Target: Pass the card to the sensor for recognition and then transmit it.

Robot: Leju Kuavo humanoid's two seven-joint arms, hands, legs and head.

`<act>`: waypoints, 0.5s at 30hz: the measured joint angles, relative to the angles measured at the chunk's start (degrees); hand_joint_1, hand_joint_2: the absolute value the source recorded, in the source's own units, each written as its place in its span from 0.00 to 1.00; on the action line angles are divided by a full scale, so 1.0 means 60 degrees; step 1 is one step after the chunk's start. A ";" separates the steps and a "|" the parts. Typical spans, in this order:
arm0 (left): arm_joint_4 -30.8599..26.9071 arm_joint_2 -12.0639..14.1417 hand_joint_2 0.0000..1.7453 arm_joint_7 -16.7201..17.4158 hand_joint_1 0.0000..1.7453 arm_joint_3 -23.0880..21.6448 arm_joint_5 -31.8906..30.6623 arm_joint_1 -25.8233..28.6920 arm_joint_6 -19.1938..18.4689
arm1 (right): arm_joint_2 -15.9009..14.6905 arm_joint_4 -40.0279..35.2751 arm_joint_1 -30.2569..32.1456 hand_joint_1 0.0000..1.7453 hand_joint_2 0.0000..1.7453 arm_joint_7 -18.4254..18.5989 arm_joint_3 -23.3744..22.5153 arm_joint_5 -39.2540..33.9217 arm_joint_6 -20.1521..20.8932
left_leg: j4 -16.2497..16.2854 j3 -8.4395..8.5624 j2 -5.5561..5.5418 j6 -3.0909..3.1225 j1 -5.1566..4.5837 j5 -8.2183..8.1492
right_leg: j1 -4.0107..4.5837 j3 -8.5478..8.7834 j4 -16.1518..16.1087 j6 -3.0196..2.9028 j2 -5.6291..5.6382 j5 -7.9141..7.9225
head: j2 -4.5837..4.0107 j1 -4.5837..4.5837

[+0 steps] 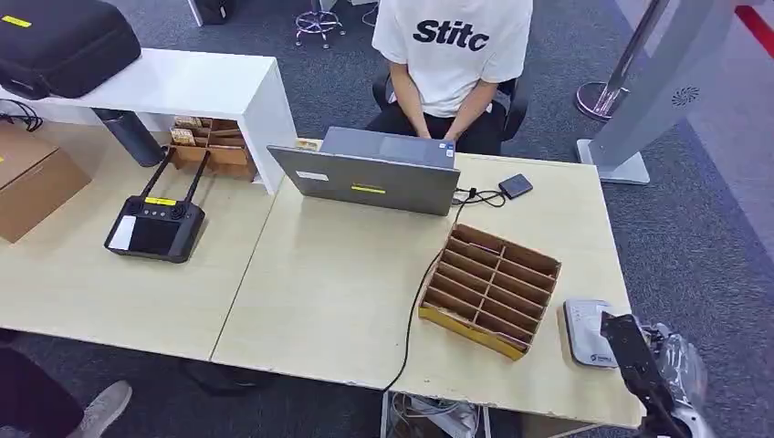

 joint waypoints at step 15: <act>0.0000 -0.0011 1.00 -0.0109 0.00 -0.0215 0.0135 -0.0017 -0.0036 | -0.0303 -0.1855 -0.0640 1.00 1.00 -0.0780 0.0113 0.0095 0.0146 | 0.0000 0.0004 0.0009 0.0000 -0.0003 0.0001 | -0.0003 0.0005 0.0001 0.0001 0.0008 0.0005 | 0.0000 0.0000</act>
